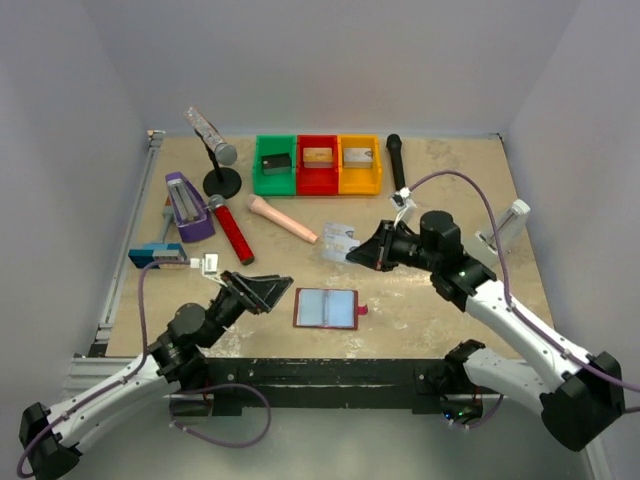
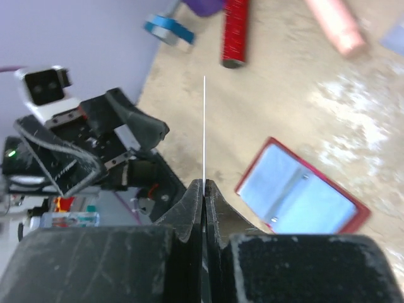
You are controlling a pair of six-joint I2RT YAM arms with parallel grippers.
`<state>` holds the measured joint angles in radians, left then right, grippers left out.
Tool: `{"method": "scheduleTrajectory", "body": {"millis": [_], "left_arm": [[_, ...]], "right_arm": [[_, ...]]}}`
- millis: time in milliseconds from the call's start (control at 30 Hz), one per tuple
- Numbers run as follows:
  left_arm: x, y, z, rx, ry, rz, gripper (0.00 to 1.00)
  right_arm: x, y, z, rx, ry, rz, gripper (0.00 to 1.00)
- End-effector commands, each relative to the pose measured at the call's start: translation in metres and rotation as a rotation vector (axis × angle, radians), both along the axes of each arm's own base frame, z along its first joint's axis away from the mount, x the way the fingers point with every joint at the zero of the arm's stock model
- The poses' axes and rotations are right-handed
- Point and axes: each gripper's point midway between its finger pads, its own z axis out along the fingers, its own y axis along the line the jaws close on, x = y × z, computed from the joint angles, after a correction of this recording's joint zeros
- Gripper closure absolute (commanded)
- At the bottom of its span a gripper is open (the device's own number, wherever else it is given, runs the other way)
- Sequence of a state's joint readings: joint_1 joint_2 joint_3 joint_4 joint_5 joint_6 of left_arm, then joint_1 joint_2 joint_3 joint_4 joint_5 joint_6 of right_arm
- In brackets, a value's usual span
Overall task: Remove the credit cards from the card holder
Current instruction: Place the credit card at the center of the board.
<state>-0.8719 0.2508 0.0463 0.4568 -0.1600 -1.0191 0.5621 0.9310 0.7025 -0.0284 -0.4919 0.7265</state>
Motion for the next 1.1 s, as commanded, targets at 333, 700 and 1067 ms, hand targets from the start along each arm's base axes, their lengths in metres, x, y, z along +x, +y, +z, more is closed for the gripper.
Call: {"method": "scheduleTrajectory", "body": {"millis": [333, 700, 1067], "left_arm": [[0.004, 0.026, -0.112, 0.492, 0.354, 0.101, 0.05], [0.0, 0.04, -0.112, 0.484, 0.356, 0.137, 0.06], [0.001, 0.039, -0.119, 0.498, 0.364, 0.14, 0.05]], "right_arm": [[0.059, -0.016, -0.138, -0.27, 0.403, -0.134, 1.0], [0.093, 0.003, -0.168, -0.276, 0.534, -0.152, 1.0], [0.106, 0.002, -0.186, -0.29, 0.603, -0.161, 1.0]]}}
